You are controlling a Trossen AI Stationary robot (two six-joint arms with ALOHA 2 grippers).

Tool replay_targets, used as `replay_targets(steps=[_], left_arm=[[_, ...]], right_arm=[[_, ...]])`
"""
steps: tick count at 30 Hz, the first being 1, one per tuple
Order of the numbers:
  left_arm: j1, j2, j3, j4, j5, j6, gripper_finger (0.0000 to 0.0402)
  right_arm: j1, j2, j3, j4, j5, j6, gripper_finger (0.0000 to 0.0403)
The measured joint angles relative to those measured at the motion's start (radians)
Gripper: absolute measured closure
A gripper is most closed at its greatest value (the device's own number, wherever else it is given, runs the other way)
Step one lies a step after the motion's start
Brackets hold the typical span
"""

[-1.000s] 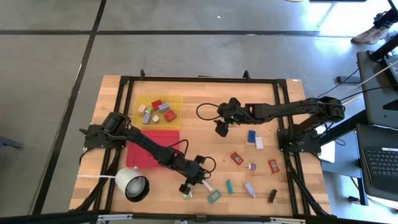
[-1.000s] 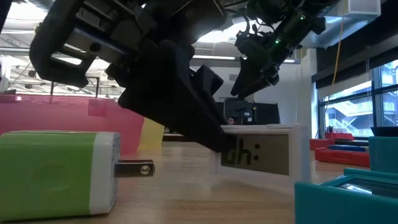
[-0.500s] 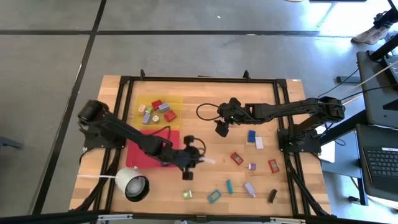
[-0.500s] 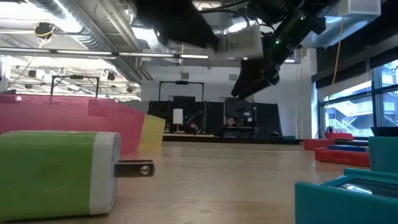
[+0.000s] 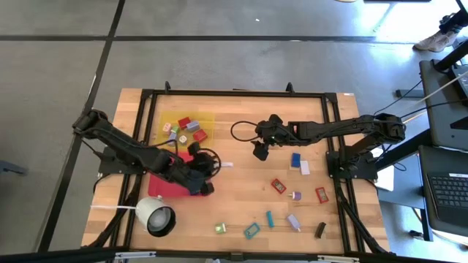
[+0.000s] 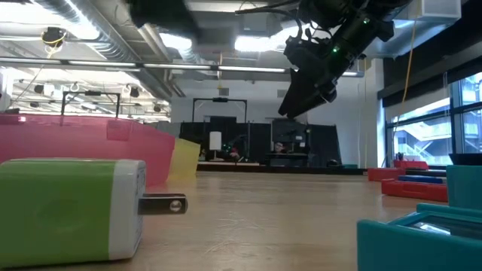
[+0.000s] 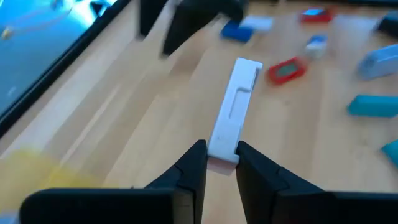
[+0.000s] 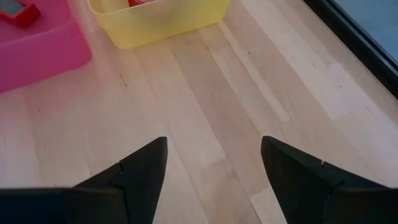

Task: Pick & Place Office items
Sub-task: Put the white timer into the red bin

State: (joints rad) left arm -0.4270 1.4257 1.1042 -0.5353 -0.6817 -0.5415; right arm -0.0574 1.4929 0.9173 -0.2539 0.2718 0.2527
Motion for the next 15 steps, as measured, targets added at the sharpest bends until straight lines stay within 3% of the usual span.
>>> replay_targets(steps=[3,10,15], left_arm=[[0.001,-0.013,0.0,-0.149,0.022,-0.128,0.0335],[-0.013,0.004,0.0,-0.501,0.252,-0.421,0.0334],[-0.026,0.027,0.0,-0.632,0.336,-0.533,0.0334]], right_arm=[[0.0,0.0,0.0,0.0,0.0,0.0,0.0141],[0.0,0.0,0.0,0.0,0.0,0.0,0.0141],[0.0,0.0,0.0,0.003,0.0,0.0,0.0141]])
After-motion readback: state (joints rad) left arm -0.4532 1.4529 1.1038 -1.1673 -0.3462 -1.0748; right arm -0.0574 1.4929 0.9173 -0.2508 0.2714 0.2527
